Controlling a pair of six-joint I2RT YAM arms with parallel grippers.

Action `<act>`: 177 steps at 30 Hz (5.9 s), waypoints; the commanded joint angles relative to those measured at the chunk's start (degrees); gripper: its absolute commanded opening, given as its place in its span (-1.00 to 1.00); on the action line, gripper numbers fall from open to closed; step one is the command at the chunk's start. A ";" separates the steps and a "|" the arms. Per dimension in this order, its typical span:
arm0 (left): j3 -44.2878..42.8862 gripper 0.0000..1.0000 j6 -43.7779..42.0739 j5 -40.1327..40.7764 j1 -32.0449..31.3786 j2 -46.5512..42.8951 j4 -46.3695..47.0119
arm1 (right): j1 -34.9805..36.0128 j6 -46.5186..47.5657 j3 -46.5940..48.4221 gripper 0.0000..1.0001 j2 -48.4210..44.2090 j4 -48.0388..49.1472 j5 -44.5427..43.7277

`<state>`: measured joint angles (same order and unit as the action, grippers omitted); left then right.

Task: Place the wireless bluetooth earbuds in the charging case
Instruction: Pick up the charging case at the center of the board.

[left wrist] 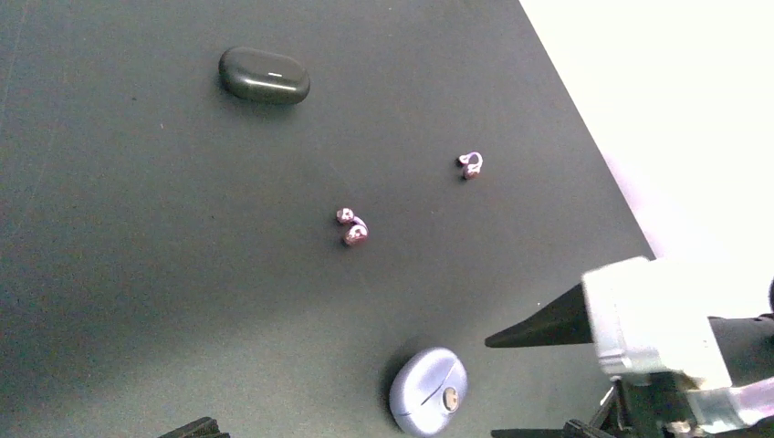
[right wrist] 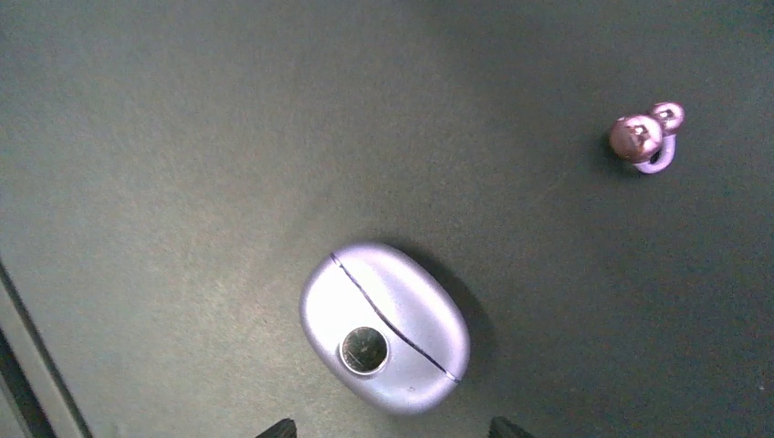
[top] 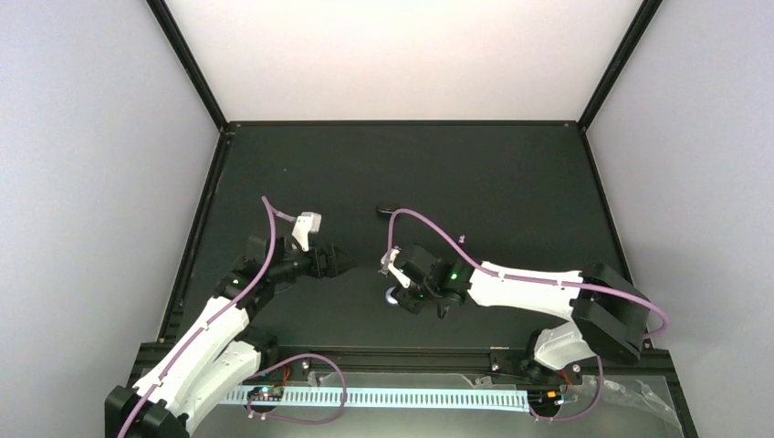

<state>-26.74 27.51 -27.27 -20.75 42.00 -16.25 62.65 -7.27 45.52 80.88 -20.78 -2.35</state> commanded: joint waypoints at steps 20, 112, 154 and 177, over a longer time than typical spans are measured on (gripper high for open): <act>-0.94 0.97 -0.54 -1.24 -0.34 -0.84 0.61 | -5.52 0.18 3.21 0.81 7.75 10.85 17.08; -3.58 0.73 12.46 -8.29 -15.59 4.50 16.15 | 5.40 9.38 -1.25 -0.35 -21.58 1.61 -3.90; -5.21 -0.26 14.94 -10.69 -22.85 14.55 21.10 | 7.31 12.78 3.57 -0.38 -17.51 5.55 -6.26; -6.82 -0.97 7.57 -3.64 -22.84 4.18 21.11 | 7.27 4.72 6.77 0.67 -29.42 1.65 -2.14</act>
<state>-30.74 40.05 -33.95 -43.33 50.26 3.42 69.73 0.91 49.63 57.89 -19.55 -5.93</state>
